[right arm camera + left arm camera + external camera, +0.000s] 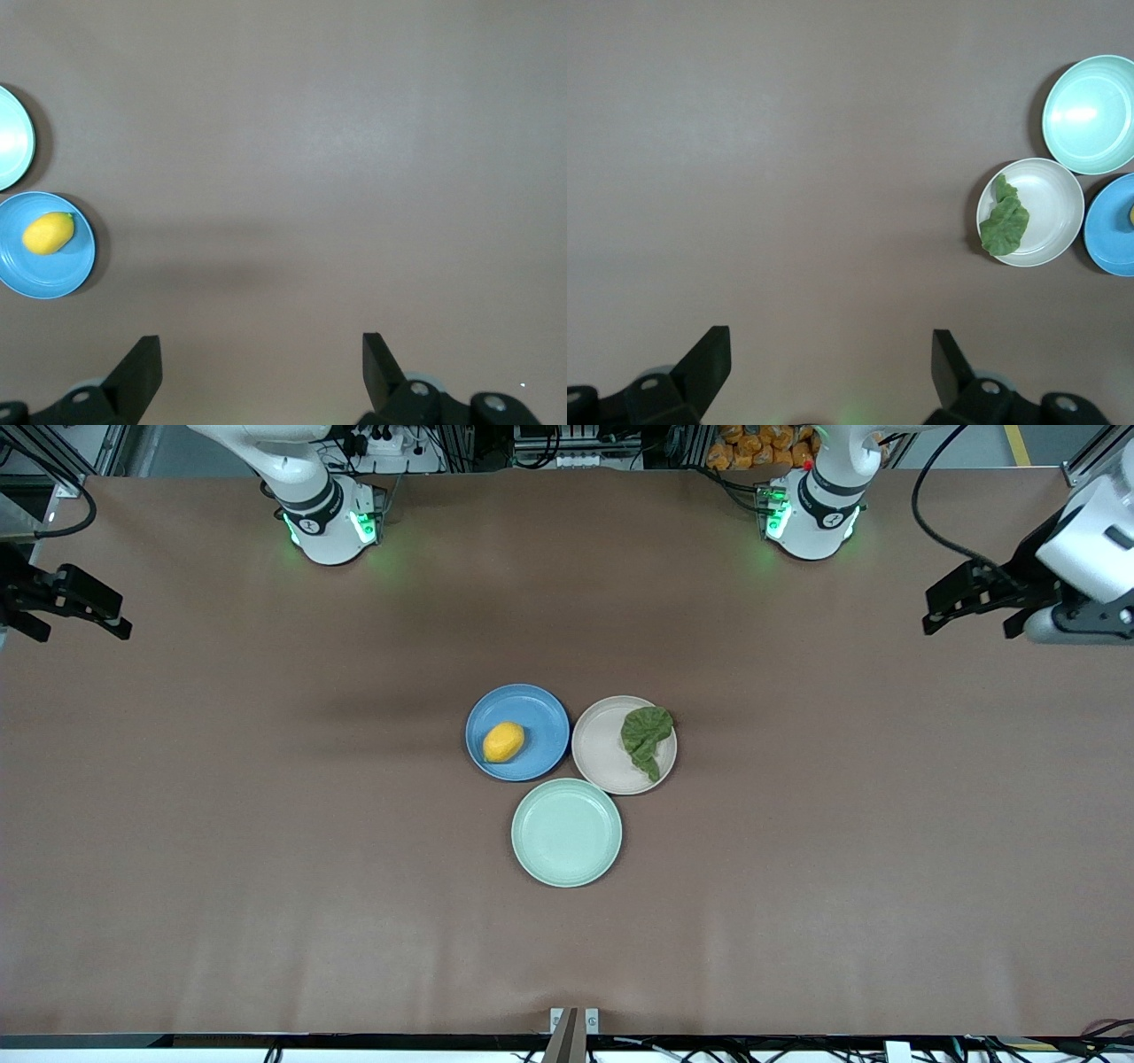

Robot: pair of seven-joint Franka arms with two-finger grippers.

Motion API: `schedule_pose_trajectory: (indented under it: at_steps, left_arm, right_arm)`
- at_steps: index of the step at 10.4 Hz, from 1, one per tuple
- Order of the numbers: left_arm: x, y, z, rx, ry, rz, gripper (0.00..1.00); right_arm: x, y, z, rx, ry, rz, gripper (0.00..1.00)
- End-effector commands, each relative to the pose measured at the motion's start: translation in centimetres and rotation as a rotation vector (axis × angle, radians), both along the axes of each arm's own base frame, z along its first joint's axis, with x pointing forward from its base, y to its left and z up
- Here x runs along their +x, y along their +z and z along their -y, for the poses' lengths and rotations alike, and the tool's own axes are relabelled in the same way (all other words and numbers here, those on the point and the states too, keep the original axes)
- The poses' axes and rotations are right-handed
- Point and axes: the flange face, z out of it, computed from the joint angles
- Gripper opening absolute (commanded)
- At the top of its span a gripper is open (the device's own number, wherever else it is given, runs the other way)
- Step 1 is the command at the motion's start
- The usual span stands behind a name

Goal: Pick lemon and lettuce from blue and beige plates
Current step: 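Raise both grippers from the rest pose toward the plates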

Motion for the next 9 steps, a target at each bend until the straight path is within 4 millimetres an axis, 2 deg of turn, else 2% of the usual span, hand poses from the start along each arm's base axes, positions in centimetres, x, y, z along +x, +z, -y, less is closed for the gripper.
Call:
schedule_pose_trajectory:
  at_steps: [1, 3, 5, 7, 8, 9]
  left_arm:
    - [-0.1, -2.2, 2.8, -0.023, 0.015, 0.01, 1.0]
    - [-0.2, -5.2, 6.6, -0.023, 0.077, 0.013, 1.0]
    - [-0.3, -8.6, 9.7, -0.024, 0.112, 0.002, 1.0]
    - [-0.5, -11.7, 13.1, -0.021, 0.098, -0.042, 1.0]
    - [-0.5, -13.3, 14.0, -0.021, 0.116, -0.056, 1.0]
    - [-1.3, -15.1, 16.1, -0.027, 0.136, -0.049, 1.0]
  right_arm:
    - [0.1, -0.9, -0.3, 0.006, 0.003, 0.006, 1.0]
    - [0.6, -3.1, -1.7, 0.01, 0.008, -0.002, 1.0]
    - [1.0, -7.2, -5.0, 0.008, 0.055, -0.024, 1.0]
    - [0.9, -11.2, -10.0, 0.004, 0.041, -0.049, 1.0]
    - [1.1, -13.2, -12.7, -0.002, 0.049, -0.083, 1.0]
    - [1.3, -14.9, -14.8, -0.009, 0.032, -0.109, 1.0]
